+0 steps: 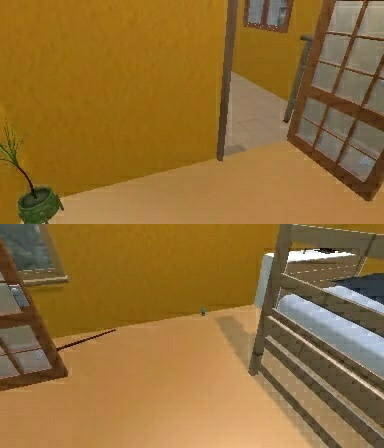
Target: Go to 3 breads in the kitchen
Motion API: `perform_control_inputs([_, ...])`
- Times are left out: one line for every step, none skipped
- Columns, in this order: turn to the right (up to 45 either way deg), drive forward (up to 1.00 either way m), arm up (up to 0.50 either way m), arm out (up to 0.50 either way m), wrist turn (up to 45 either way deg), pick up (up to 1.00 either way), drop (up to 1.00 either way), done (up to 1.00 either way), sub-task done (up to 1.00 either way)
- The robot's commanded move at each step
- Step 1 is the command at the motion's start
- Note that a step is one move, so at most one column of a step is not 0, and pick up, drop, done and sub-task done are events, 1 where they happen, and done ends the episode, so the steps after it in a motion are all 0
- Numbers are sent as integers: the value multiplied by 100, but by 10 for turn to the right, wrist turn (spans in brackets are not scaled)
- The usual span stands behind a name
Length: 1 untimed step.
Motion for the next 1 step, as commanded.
perform_control_inputs([180,0,0,0,0,0,0,0,0])
